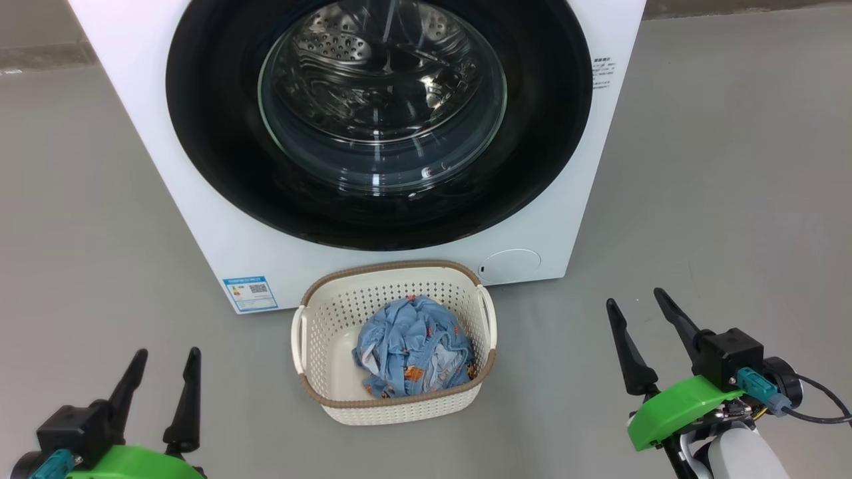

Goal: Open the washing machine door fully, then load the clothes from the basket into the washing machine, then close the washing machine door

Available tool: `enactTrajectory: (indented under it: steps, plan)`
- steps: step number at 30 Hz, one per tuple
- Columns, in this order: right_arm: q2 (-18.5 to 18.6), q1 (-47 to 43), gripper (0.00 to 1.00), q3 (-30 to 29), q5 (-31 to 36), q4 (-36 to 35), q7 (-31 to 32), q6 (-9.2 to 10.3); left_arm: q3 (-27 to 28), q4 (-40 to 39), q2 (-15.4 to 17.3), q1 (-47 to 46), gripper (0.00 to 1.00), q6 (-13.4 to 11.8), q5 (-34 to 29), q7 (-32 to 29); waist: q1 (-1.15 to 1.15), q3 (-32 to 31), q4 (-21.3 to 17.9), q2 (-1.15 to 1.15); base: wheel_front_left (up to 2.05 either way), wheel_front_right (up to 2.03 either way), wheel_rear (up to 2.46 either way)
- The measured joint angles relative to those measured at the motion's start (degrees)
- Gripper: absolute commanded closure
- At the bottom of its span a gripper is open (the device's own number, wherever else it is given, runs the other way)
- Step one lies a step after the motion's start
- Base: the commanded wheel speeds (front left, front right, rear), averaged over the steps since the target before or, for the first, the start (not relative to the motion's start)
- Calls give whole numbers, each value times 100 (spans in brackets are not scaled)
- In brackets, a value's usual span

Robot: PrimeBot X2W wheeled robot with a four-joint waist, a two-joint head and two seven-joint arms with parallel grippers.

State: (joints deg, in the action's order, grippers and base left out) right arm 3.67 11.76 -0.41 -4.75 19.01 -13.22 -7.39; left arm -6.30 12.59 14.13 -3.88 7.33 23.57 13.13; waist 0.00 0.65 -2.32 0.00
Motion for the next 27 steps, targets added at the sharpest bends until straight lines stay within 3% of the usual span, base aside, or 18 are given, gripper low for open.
enactTrajectory:
  steps: [8,27]
  plan:
    - [-2,125,0,10,162,73,-109,0,38,30,32,-1,0,1,-274,109,0,3,2,0,0,0,0]
    - [-8,124,0,-25,47,236,-109,0,121,264,31,-118,0,1,-258,109,0,-8,10,0,0,0,0]
